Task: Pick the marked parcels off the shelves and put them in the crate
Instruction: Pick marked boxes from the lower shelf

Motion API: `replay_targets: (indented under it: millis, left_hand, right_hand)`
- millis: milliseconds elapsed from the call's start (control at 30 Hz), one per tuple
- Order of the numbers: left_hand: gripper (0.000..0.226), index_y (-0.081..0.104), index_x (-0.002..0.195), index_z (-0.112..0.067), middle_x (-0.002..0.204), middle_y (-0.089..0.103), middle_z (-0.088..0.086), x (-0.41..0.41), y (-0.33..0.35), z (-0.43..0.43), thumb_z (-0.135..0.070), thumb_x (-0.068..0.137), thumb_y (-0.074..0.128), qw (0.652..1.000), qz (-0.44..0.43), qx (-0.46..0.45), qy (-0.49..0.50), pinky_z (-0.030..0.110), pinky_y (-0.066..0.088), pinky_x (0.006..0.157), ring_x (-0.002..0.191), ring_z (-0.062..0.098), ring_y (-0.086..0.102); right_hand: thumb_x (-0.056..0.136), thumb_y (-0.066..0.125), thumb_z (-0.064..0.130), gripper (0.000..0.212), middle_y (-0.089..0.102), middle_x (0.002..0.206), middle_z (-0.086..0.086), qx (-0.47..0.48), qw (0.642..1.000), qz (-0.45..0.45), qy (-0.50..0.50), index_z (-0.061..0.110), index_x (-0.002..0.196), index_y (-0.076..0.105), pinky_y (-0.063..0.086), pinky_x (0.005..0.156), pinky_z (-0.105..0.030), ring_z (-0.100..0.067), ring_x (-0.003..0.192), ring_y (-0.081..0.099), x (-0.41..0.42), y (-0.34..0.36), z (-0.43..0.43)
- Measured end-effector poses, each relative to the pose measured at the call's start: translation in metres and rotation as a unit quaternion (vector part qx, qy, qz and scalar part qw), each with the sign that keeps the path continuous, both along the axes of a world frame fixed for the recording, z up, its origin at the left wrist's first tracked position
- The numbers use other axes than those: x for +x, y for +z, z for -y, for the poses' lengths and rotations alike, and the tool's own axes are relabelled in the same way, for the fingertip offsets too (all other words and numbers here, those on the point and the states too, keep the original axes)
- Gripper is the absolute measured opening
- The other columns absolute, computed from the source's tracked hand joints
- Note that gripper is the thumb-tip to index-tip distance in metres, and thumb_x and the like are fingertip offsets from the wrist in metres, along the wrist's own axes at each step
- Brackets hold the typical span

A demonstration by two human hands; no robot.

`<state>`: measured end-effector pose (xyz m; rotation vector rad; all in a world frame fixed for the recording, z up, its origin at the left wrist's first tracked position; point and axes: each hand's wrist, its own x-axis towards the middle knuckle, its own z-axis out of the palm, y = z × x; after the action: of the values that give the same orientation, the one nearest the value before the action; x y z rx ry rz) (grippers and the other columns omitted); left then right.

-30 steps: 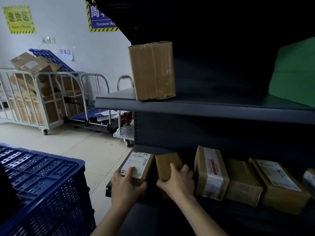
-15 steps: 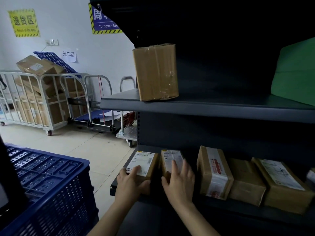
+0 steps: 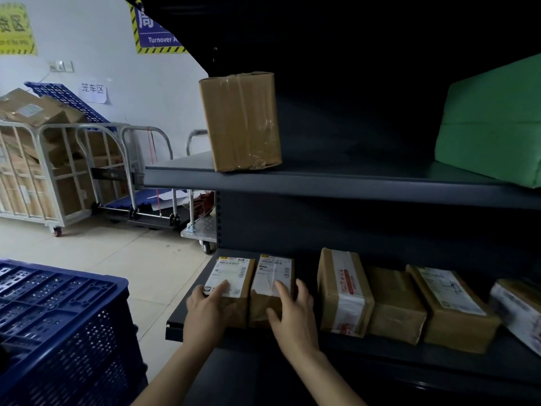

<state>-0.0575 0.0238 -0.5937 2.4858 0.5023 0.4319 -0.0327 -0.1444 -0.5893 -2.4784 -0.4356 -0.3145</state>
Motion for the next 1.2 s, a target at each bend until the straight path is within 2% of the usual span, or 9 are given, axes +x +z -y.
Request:
replay_targets:
  millis: [133, 267, 367, 600, 700, 833, 1000, 1100, 1200]
  left_hand:
    - [0.061, 0.032, 0.145, -0.027, 0.156, 0.013, 0.016, 0.004, 0.01, 0.022, -0.049, 0.091, 0.048, 0.997, 0.054, 0.062, 0.012, 0.043, 0.019, 0.116, 0.144, 0.033, 0.011]
    - [0.056, 0.043, 0.14, -0.017, 0.152, 0.027, 0.015, 0.009, 0.022, 0.082, -0.038, 0.09, 0.056, 0.979, 0.145, 0.094, -0.107, 0.042, 0.027, 0.113, 0.142, 0.032, 0.022]
    - [0.062, 0.031, 0.145, -0.023, 0.156, 0.017, 0.008, 0.019, 0.024, 0.132, -0.048, 0.091, 0.048, 0.974, 0.108, 0.085, -0.178, 0.035, 0.026, 0.113, 0.144, 0.026, 0.013]
    - [0.081, 0.021, 0.146, -0.028, 0.159, 0.001, 0.013, 0.055, 0.038, 0.212, -0.069, 0.08, 0.044, 0.971, -0.017, 0.109, -0.213, 0.043, 0.017, 0.117, 0.146, 0.033, 0.001]
    - [0.084, 0.026, 0.144, -0.027, 0.158, 0.001, 0.019, 0.063, 0.038, 0.225, -0.074, 0.076, 0.042, 0.967, -0.059, 0.158, -0.194, 0.046, 0.016, 0.116, 0.145, 0.037, 0.003]
    - [0.075, 0.029, 0.136, -0.03, 0.155, 0.01, 0.021, 0.063, 0.033, 0.23, -0.068, 0.075, 0.049, 0.972, -0.077, 0.166, -0.147, 0.048, 0.029, 0.108, 0.138, 0.041, 0.018]
    - [0.068, 0.03, 0.134, -0.033, 0.144, 0.028, 0.014, 0.056, 0.034, 0.213, -0.058, 0.077, 0.056, 0.99, -0.057, 0.076, -0.1, 0.044, 0.043, 0.093, 0.125, 0.04, 0.034]
    - [0.061, 0.034, 0.134, -0.037, 0.14, 0.033, 0.012, 0.055, 0.036, 0.203, -0.05, 0.079, 0.058, 0.99, -0.015, -0.088, -0.106, 0.043, 0.044, 0.091, 0.126, 0.04, 0.033]
    - [0.055, 0.041, 0.135, -0.034, 0.128, 0.045, 0.009, 0.048, 0.034, 0.201, -0.04, 0.083, 0.061, 0.953, 0.021, -0.278, -0.12, 0.045, 0.052, 0.092, 0.114, 0.032, 0.051]
  right_hand:
    - [0.093, 0.049, 0.037, 0.057, 0.013, 0.155, -0.002, 0.016, 0.997, 0.068, -0.042, 0.029, 0.145, 0.028, 0.026, 0.113, -0.031, -0.019, 0.143, 0.014, 0.001, 0.02, 0.04]
    - [0.092, 0.053, 0.035, 0.056, 0.024, 0.152, -0.007, 0.031, 0.987, 0.064, -0.142, 0.02, 0.142, 0.035, 0.034, 0.107, -0.033, -0.022, 0.139, 0.024, 0.009, 0.032, 0.102]
    - [0.093, 0.049, 0.041, 0.059, 0.024, 0.152, -0.01, -0.018, 0.976, 0.01, -0.217, 0.019, 0.144, 0.03, 0.032, 0.109, -0.035, -0.025, 0.14, 0.023, 0.014, 0.028, 0.145]
    - [0.092, 0.038, 0.054, 0.058, 0.031, 0.148, -0.013, -0.043, 0.962, -0.018, -0.269, 0.022, 0.14, 0.036, 0.037, 0.105, -0.039, -0.029, 0.135, 0.031, 0.033, 0.028, 0.182]
    - [0.091, 0.037, 0.057, 0.056, 0.033, 0.146, -0.014, -0.081, 0.959, -0.043, -0.269, 0.024, 0.137, 0.039, 0.039, 0.102, -0.041, -0.03, 0.13, 0.035, 0.041, 0.028, 0.183]
    - [0.084, 0.039, 0.068, 0.069, 0.031, 0.145, -0.016, -0.118, 0.951, -0.101, -0.267, 0.025, 0.137, 0.037, 0.038, 0.099, -0.041, -0.032, 0.127, 0.038, 0.046, 0.022, 0.184]
    - [0.078, 0.05, 0.067, 0.074, 0.042, 0.134, -0.016, -0.078, 0.95, -0.135, -0.269, 0.025, 0.137, 0.035, 0.041, 0.094, -0.041, -0.034, 0.118, 0.046, 0.04, 0.025, 0.201]
    - [0.077, 0.054, 0.062, 0.073, 0.053, 0.125, -0.015, 0.009, 0.956, -0.135, -0.26, 0.019, 0.133, 0.039, 0.047, 0.092, -0.04, -0.032, 0.112, 0.053, 0.035, 0.033, 0.217]
    - [0.078, 0.055, 0.06, 0.069, 0.059, 0.116, -0.012, 0.044, 0.956, -0.123, -0.262, 0.018, 0.131, 0.043, 0.051, 0.081, -0.034, -0.027, 0.103, 0.059, 0.028, 0.04, 0.229]
